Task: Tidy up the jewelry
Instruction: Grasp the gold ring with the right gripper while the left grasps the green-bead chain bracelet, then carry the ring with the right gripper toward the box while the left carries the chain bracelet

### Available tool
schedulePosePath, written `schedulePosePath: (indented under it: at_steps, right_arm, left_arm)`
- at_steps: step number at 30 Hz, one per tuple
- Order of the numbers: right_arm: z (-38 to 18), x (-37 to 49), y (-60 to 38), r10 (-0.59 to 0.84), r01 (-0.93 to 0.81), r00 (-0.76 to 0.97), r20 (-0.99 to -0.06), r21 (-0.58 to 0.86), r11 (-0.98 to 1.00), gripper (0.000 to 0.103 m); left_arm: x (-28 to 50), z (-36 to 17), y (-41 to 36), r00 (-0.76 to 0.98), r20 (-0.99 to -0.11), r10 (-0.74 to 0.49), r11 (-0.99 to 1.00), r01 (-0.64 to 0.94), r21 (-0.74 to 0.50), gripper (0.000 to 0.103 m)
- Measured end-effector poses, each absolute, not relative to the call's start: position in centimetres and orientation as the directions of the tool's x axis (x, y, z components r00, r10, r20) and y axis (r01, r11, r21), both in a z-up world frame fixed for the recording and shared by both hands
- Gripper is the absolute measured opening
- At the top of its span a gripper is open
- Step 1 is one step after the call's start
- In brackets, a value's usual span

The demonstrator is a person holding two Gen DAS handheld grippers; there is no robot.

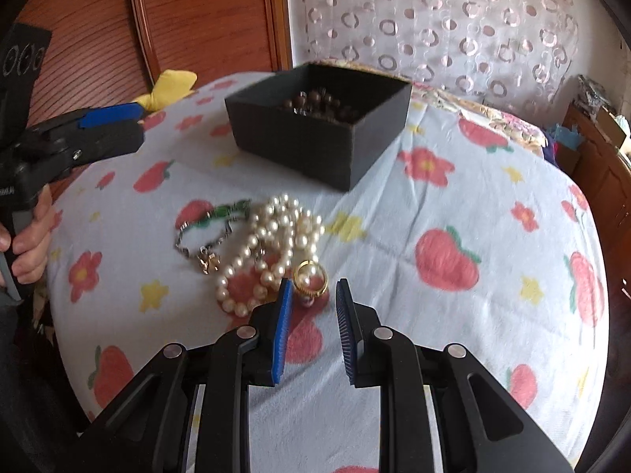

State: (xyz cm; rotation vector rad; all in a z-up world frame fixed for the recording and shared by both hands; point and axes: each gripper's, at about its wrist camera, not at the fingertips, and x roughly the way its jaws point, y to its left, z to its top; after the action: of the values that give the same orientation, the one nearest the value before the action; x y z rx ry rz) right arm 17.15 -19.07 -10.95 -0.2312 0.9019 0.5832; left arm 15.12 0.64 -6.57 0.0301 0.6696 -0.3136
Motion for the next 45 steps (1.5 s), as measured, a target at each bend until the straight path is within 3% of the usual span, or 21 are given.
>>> schedulePosePath:
  at_steps: [5,7,16,18,20,23,33,37,45]
  right_arm:
    - [-11.0,17.6,-18.6,0.39,-0.573,0.475,-0.789,0.059,0.817,0.025]
    - [-11.0,17.6,-18.4,0.384,-0.578,0.478,-0.79,0.047,0.815,0.014]
    - [-10.2,16.4,-20.9,0.401,-0.541,0.516,-0.757,0.075,0.838,0.013]
    - [-10.0,16.0,-21.5,0.405,-0.527,0.528,-0.746,0.086,0.845,0.013]
    - [-10.1,15.5,-22.0,0.408,-0.519,0.532,-0.742,0.095,0.85,0.013]
    - [-10.5,15.0,-22.2,0.398,-0.508,0.536,-0.744,0.092,0.856,0.013]
    - [-11.1,14.1,-21.9,0.382,-0.505,0.553,-0.741,0.068,0.861,0.014]
    - [-11.0,14.2,-22.3,0.392,-0.496,0.551,-0.736,0.089,0.864,0.014]
    - [-11.1,14.1,-22.5,0.394,-0.492,0.553,-0.734,0.094,0.865,0.014]
  left_arm:
    - [14.4,-7.8,0.9,0.726,-0.629,-0.277,0.953,0.291,-0.084,0.083]
    - [14.2,-8.0,0.9,0.722,-0.633,-0.28,0.953,0.29,-0.091,0.083]
    - [14.7,-9.3,0.4,0.685,-0.668,-0.289,0.948,0.303,-0.1,0.083]
    - [14.8,-9.6,0.0,0.676,-0.678,-0.289,0.946,0.311,-0.093,0.076]
    - [15.1,-10.1,-0.5,0.654,-0.698,-0.29,0.942,0.325,-0.087,0.06]
    - [15.4,-10.6,-1.2,0.626,-0.721,-0.296,0.935,0.343,-0.086,0.044]
    - [16.9,-10.6,-3.6,0.578,-0.753,-0.313,0.912,0.406,-0.067,0.028]
    - [17.5,-11.1,-4.3,0.555,-0.767,-0.323,0.902,0.426,-0.072,0.004]
    - [17.7,-11.4,-4.6,0.555,-0.776,-0.298,0.904,0.425,-0.043,0.004]
